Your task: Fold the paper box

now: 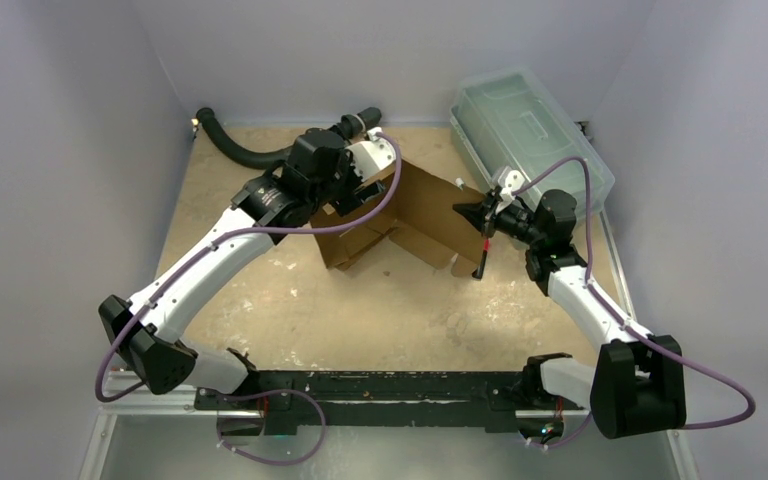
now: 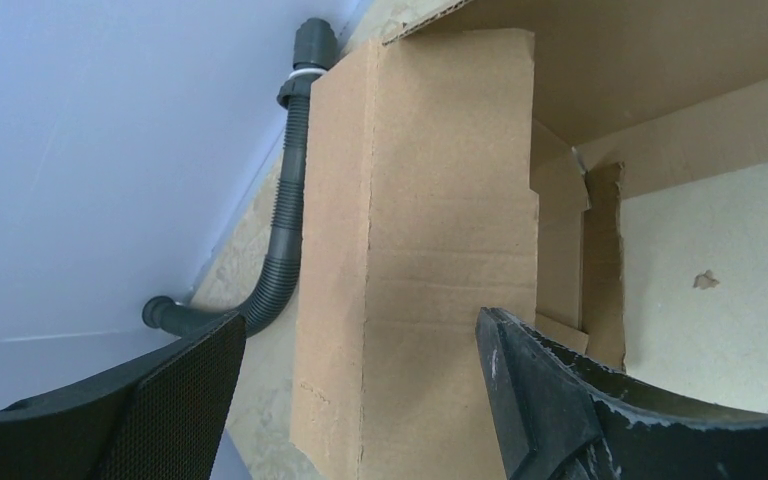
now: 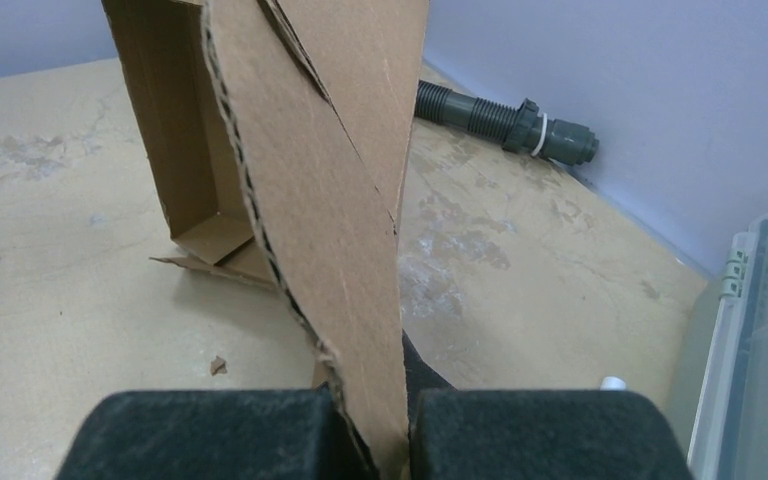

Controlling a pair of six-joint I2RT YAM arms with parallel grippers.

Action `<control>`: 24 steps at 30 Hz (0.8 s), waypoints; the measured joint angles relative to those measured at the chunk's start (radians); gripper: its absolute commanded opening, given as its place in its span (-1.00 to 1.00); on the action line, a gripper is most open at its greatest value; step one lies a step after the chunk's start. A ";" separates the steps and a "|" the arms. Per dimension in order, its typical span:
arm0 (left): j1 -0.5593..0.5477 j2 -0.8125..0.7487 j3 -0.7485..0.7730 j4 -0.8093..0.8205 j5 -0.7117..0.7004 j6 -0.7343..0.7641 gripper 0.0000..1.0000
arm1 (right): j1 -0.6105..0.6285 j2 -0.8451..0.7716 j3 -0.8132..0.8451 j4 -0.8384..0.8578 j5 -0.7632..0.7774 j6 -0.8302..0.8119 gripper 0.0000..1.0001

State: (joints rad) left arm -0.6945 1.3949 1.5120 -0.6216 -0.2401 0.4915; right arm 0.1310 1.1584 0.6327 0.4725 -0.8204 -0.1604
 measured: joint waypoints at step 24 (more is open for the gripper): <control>-0.009 0.019 -0.108 0.072 -0.161 0.109 0.78 | 0.000 0.000 0.000 0.000 -0.001 0.002 -1.00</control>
State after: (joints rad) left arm -0.7036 1.4139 1.4044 -0.5499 -0.4007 0.6006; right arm 0.1310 1.1587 0.6327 0.4721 -0.8211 -0.1581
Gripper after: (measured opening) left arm 0.867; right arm 0.007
